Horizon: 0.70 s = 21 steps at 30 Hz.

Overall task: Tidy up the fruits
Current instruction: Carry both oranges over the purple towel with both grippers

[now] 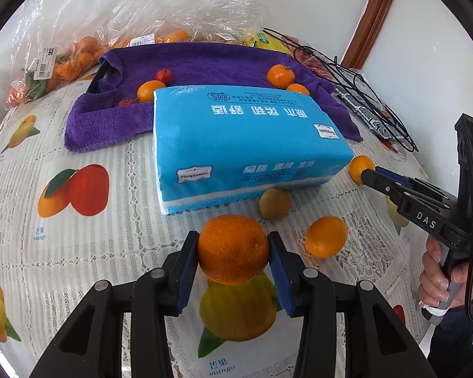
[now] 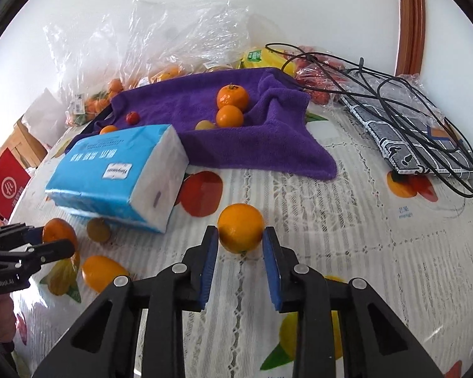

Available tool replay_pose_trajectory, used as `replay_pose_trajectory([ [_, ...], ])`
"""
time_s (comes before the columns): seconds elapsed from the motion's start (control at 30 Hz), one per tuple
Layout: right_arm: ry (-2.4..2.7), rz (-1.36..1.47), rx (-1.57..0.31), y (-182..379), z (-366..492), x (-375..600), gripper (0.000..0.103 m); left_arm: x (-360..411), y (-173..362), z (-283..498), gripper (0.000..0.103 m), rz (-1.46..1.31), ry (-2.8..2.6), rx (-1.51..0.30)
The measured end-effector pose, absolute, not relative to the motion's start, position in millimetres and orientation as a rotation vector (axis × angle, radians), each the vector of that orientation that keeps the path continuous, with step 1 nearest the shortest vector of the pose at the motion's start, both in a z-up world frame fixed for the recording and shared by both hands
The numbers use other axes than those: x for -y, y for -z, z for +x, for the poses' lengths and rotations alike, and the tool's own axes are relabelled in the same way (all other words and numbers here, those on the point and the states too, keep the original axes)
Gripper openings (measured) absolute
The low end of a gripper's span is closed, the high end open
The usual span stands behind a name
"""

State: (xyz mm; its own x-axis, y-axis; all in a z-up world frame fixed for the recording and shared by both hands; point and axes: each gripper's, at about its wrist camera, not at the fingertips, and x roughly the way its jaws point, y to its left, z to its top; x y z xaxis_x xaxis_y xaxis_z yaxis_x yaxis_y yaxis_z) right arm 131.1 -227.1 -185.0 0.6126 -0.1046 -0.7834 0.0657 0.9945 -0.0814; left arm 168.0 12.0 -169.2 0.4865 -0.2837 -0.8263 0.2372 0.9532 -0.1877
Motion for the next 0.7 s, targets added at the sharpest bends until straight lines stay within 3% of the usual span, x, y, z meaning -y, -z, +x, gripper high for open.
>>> replay_pose_trajectory([
  [0.1, 0.099, -0.052, -0.89, 183, 132, 226, 0.032, -14, 168, 166, 0.041, -0.059, 0.317, -1.012],
  [0.2, 0.103, -0.067, -0.869, 183, 139, 226, 0.048, -16, 166, 165, 0.041, -0.056, 0.316, -1.011],
  [0.3, 0.118, -0.085, -0.89, 190, 153, 227, 0.048, -17, 165, 166, 0.041, -0.053, 0.306, -1.011],
  [0.4, 0.132, -0.086, -0.932, 199, 164, 229, 0.035, -20, 165, 167, 0.041, -0.061, 0.299, -1.01],
  [0.7, 0.111, -0.062, -0.916, 187, 148, 223, 0.034, -20, 159, 166, 0.041, -0.076, 0.322, -0.988],
])
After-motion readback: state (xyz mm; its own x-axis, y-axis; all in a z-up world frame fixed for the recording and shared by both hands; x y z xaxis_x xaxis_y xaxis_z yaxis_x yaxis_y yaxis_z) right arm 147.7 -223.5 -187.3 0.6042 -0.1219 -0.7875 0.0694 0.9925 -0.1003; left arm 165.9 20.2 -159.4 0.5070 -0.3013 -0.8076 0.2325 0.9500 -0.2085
